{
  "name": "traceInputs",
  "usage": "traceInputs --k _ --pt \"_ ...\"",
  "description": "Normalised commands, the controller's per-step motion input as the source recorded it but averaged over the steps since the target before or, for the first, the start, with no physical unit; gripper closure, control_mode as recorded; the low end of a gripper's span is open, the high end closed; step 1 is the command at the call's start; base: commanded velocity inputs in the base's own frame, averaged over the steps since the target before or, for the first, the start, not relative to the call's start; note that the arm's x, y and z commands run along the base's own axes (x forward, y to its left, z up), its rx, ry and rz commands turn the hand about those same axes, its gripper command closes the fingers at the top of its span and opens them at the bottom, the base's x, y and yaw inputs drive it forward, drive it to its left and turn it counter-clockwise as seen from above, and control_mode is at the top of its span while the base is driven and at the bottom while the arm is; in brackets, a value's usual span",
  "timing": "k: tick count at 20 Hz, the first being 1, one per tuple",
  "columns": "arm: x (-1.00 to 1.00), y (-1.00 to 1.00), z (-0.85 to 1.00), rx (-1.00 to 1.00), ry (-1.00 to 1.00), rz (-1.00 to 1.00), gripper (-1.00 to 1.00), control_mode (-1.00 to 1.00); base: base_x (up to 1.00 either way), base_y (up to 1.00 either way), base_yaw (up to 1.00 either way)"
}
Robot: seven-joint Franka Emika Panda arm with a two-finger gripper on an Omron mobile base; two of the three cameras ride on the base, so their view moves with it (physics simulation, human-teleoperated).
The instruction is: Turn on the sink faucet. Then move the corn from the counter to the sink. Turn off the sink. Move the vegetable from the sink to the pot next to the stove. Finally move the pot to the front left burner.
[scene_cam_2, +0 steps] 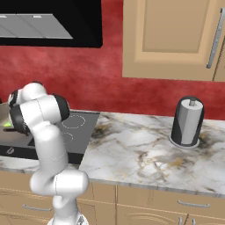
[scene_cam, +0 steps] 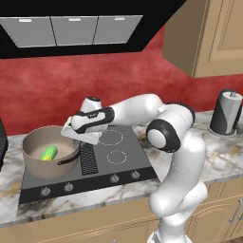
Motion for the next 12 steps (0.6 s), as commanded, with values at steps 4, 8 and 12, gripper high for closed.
traceInputs --k 4,8,12 --pt "0.3 0.32 -0.35 0.0 0.01 0.02 1.0 -1.0 0.0 0.0 0.0" --pt "0.35 0.28 -0.28 0.0 0.02 0.0 1.0 -1.0 0.0 0.0 0.0" --pt "0.09 0.25 -0.21 0.0 0.02 0.0 1.0 -1.0 0.0 0.0 0.0"
